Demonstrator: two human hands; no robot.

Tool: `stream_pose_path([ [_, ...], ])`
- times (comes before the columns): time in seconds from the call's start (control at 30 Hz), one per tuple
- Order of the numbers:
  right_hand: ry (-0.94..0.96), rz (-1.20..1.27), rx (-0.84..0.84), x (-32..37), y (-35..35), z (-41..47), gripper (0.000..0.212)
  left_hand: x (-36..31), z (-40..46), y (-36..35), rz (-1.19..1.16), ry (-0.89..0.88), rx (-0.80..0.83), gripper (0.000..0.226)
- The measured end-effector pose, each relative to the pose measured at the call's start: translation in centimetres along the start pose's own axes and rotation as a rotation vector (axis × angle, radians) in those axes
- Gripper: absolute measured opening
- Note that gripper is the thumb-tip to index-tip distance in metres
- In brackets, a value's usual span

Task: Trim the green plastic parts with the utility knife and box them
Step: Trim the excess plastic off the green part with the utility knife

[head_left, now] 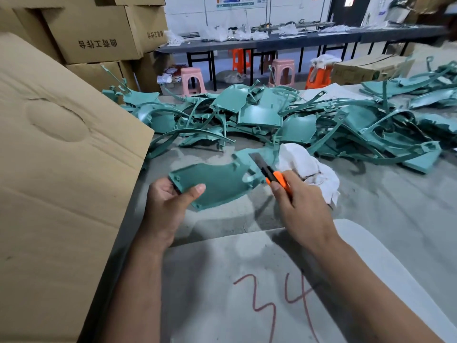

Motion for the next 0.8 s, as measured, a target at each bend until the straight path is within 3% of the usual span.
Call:
stream_pose_path([
  [0.17, -0.059, -0.007, 0.114, 1.1, 0.0, -0.3, 0.027, 0.3, 0.0, -0.8, 0.016, -0.023, -0.01, 0.033],
  [0.3, -0.44, 0.711, 0.227, 2.0, -0.3, -1.1, 0.032, 0.2, 0.1, -1.8, 0.016, -0.123, -0.07, 0.037],
  [0.33, -0.473, 0.779, 0.267, 2.1, -0.3, -1.3, 0.032, 0.2, 0.3, -1.7, 0.001, -0.148, -0.107, 0.04],
  [0.43, -0.288, 0.498, 0.281, 1.7, 0.1, -0.8, 0.03, 0.1, 0.4, -1.0, 0.024, -0.254, -0.141, 0.033],
  [0.57, -0.101, 0.098, 0.129, 0.7, 0.4, -0.3, 0.024, 0.0, 0.2, -1.1, 0.083, -0.327, -0.141, 0.024],
  [0.7, -0.032, 0.235, 0.223, 0.4, 0.7, -0.2, 0.024, -0.8, 0.1, -1.1, 0.042, -0.37, -0.106, 0.006],
  [0.8, 0.011, 0.282, 0.247, 0.3, 1.2, 0.0, 0.026, -0.6, 0.4, -0.4, -0.024, -0.353, -0.072, 0.02],
])
Point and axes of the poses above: each hand's wrist, its own z-axis towards the middle knuckle, its own y-axis out of the back of the hand, x = y × z, the point moved 1 cm from there along z, towards the middle knuckle, and after that the axes turned 14 degrees about z, right-handed, at the moved point
